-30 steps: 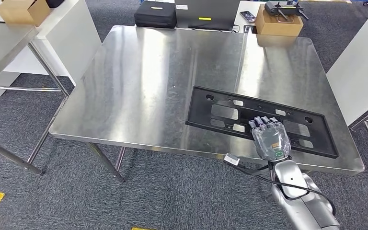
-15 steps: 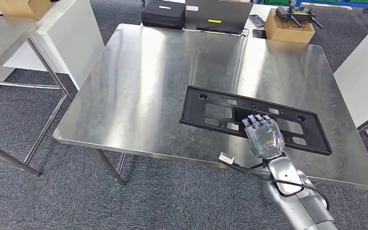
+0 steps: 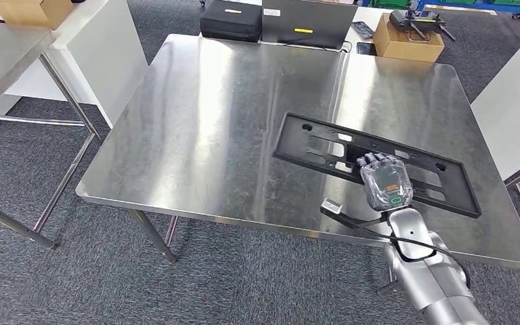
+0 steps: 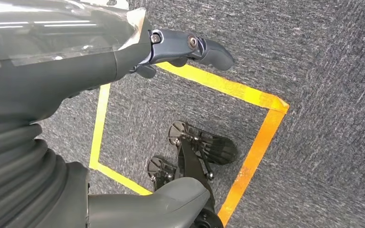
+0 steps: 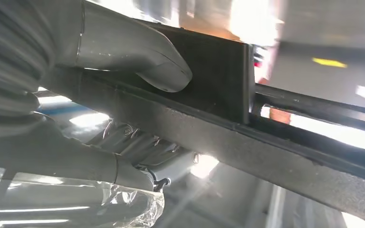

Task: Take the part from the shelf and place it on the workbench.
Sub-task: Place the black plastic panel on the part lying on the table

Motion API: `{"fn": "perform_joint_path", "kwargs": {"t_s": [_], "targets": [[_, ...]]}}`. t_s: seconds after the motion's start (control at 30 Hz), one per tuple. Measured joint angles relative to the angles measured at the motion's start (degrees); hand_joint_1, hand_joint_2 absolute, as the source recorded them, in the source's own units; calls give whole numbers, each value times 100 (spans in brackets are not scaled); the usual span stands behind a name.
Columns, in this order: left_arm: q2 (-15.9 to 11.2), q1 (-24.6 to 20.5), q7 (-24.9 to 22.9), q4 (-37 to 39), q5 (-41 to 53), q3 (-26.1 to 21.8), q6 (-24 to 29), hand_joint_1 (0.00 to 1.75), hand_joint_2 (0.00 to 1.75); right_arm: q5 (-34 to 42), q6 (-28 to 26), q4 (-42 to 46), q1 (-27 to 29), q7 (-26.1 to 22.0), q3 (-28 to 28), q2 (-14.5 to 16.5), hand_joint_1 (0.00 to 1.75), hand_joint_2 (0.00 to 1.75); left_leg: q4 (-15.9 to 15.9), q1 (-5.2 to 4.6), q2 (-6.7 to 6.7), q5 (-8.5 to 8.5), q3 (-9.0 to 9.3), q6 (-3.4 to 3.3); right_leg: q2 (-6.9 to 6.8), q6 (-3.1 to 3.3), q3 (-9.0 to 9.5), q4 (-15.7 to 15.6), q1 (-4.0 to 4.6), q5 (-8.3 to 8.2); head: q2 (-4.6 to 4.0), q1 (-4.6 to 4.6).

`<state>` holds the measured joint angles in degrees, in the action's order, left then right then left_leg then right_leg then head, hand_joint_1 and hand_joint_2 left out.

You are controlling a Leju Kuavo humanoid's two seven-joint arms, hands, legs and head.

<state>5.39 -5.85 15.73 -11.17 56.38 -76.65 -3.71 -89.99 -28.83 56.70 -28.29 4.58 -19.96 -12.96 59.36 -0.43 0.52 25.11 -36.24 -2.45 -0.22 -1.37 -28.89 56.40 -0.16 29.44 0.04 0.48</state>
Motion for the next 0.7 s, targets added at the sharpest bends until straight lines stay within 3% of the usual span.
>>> {"fn": "perform_joint_path", "kwargs": {"t_s": [0.2, 0.7], "targets": [[-8, 8, -1, 0, 21, 0, -1, 0, 175, 1, -122, -947, -278, -16, 612, -21, 175, 175, -7, 7, -6, -3, 7, -5, -2, -4, 5, 1, 0, -3, 0, 0], [-10, 8, -29, 0, 63, 0, -2, 0, 175, 1, 80, -1703, -515, 193, 1039, -48, 175, 175, -27, 16, -6, -4, 20, -3, -3, -2, 0, 1, 1, -1, 0, -1]]}}
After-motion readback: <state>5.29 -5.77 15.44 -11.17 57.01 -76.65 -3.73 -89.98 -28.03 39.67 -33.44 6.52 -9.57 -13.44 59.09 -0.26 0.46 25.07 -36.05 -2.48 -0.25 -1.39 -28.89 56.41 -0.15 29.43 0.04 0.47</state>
